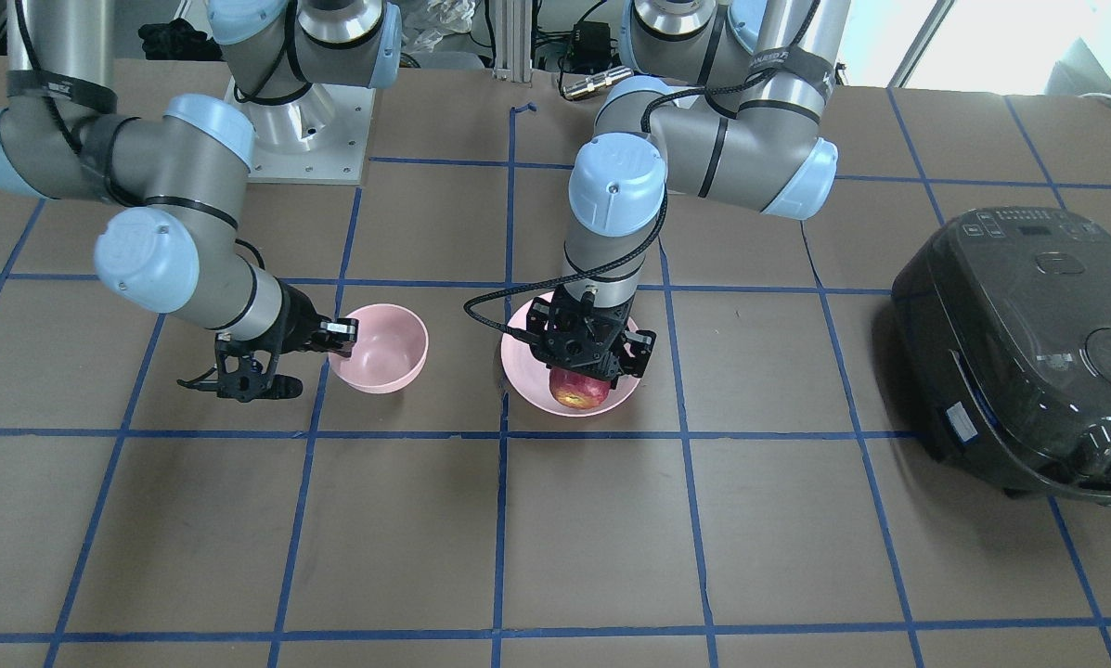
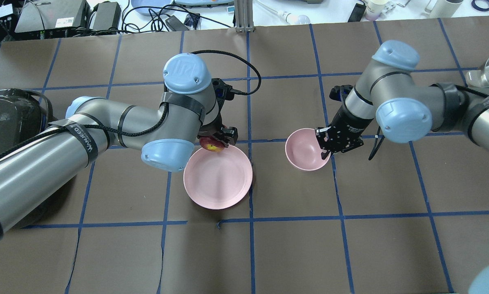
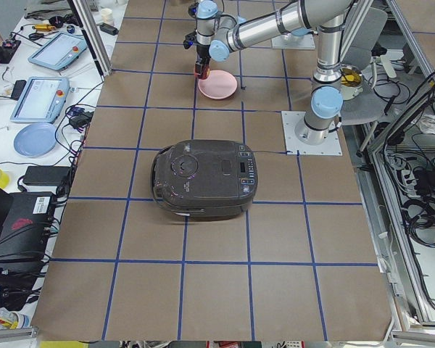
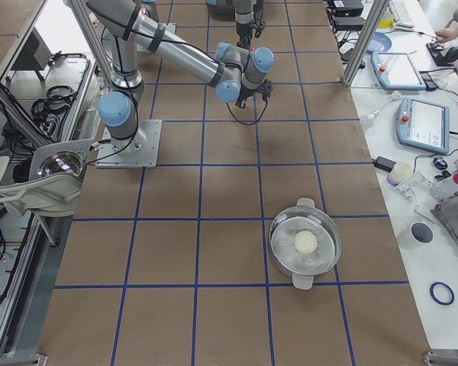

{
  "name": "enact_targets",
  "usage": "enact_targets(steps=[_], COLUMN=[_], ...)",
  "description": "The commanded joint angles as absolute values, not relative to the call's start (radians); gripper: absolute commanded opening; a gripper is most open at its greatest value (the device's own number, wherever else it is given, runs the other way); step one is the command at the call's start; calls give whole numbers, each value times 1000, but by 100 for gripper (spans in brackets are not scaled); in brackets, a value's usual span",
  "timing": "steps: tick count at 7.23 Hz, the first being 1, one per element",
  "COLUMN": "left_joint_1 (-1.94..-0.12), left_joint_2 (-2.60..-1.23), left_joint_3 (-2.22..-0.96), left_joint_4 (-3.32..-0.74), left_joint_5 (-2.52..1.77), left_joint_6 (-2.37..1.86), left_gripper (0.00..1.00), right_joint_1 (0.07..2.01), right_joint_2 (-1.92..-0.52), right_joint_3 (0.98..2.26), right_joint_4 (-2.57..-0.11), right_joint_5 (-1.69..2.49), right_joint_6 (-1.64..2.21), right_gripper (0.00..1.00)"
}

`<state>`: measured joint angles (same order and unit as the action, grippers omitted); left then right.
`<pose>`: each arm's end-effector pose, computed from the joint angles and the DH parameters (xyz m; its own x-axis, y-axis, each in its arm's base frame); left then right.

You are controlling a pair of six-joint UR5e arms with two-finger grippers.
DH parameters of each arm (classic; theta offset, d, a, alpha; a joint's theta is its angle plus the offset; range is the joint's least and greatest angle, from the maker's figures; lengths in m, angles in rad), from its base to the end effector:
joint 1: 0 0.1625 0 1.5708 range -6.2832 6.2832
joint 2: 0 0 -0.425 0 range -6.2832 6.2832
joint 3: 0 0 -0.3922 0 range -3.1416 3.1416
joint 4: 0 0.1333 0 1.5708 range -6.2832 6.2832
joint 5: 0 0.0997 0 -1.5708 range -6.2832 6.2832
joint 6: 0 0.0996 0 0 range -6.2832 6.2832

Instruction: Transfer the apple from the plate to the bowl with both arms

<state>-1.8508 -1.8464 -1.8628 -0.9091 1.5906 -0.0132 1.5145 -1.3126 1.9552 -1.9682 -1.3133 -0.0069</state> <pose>-0.2796 -0.4971 0.2708 -0.9649 0.2619 -0.0185 0.2624 0.9603 -0.0942 0.1305 -0.5040 0.2207 -0.9624 0.1094 -0.2487 0.0479 0.9693 0.2410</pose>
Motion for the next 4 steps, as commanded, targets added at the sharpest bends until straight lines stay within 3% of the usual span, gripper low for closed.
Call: enact_targets(steps=[1, 2, 3, 4], left_joint_1=[-1851, -1858, -1859, -1864], left_joint_2=[-1810, -1801, -1798, -1799], left_joint_3=[-1859, -1859, -1861, -1861], left_joint_4=[-922, -928, -928, -928], left_joint_5=[1583, 1579, 1578, 1578], left_joint_6=[-243, -283, -290, -294], left_gripper=[25, 25, 25, 25], right_joint_1=[1558, 1577, 1580, 1580], right_joint_2=[-1286, -1284, -1284, -1288], right_joint_3=[2005, 2013, 2011, 1999], right_joint_4=[-2074, -2071, -2086, -2100], right_joint_5=[-1305, -1305, -1308, -1321], right_joint_6=[75, 96, 94, 97], right_gripper=[0, 0, 65, 100])
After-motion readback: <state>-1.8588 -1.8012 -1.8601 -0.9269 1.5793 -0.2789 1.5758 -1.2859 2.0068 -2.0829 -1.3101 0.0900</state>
